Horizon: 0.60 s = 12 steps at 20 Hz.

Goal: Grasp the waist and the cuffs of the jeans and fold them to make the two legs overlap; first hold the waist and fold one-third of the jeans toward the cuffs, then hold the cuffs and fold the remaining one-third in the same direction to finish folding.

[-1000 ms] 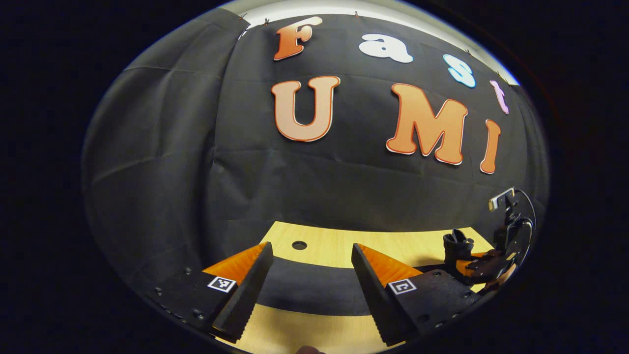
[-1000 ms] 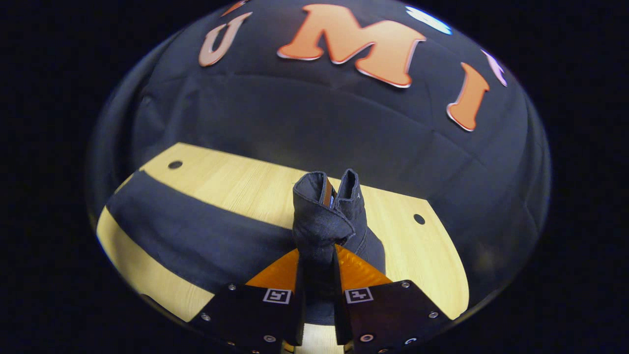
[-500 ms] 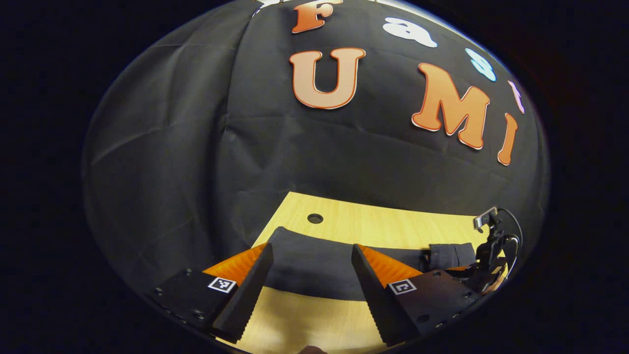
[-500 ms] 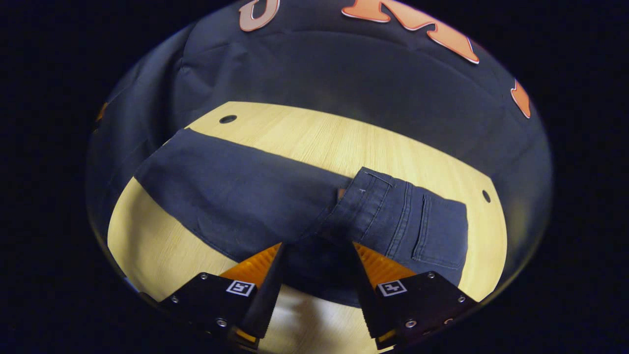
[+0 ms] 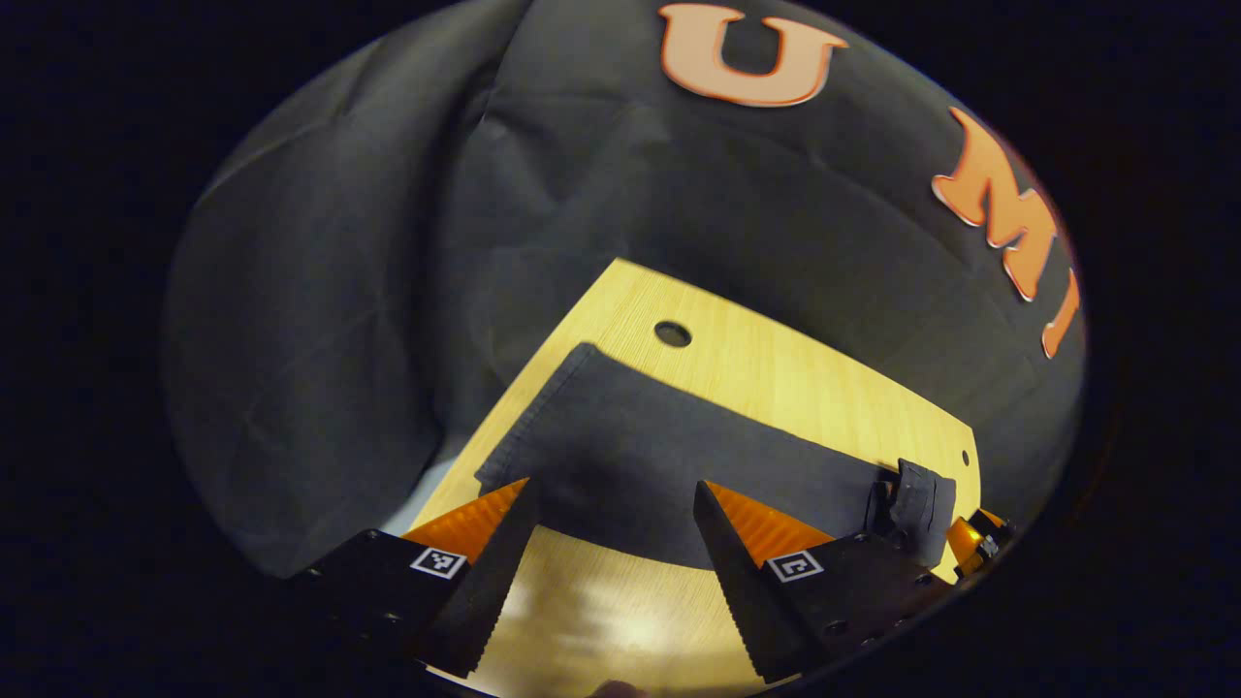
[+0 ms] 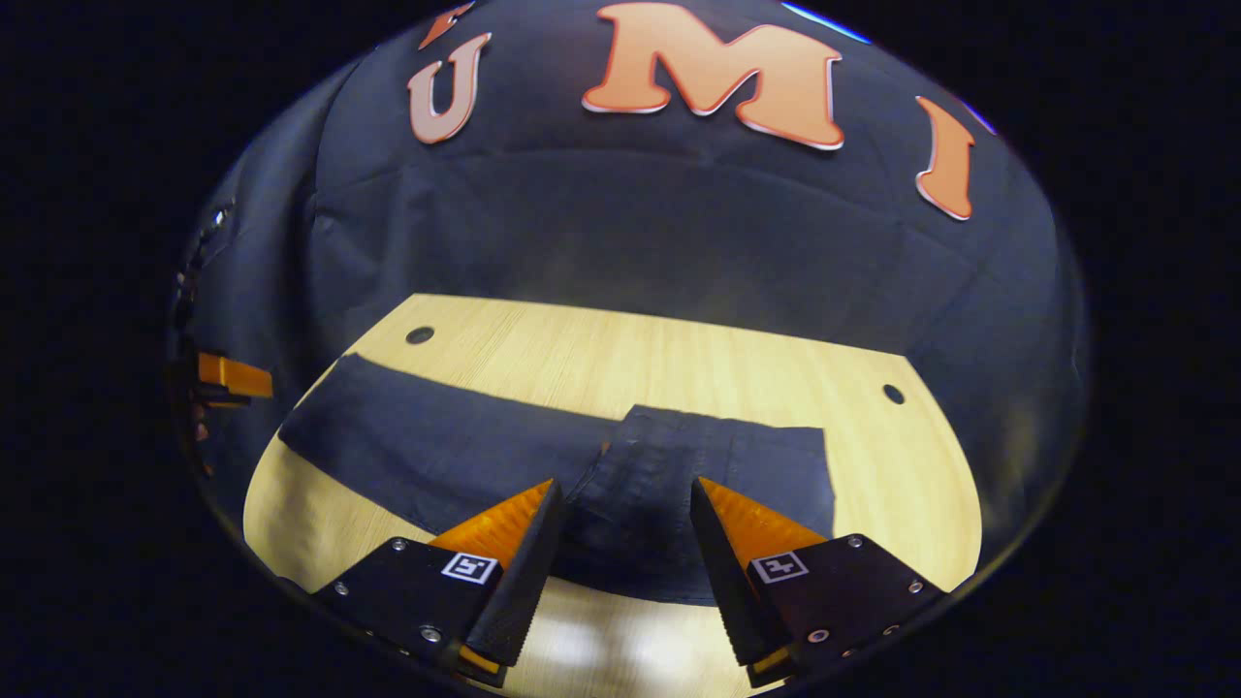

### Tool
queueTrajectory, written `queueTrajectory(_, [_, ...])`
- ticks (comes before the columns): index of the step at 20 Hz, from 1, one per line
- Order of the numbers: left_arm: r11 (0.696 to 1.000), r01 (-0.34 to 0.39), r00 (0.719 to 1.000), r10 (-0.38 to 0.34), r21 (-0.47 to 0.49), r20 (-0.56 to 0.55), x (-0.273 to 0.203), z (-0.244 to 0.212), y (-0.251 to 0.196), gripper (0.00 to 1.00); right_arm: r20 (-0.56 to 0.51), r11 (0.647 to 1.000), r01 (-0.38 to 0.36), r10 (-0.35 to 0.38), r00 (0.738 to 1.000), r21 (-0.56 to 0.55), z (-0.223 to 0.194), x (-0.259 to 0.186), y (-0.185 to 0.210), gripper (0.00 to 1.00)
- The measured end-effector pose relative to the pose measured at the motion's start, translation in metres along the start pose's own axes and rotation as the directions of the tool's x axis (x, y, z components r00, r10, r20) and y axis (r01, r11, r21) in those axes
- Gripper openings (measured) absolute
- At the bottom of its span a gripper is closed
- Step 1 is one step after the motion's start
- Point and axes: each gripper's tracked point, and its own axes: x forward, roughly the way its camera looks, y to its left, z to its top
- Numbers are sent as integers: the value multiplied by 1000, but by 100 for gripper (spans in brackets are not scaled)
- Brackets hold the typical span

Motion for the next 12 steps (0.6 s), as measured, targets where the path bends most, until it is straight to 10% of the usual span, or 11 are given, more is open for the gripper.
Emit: queueTrajectory(12, [964,-247,924,205,-94,-323,92,-30,53,97,197,958,265,-282,939,109,40,-116,-86,91])
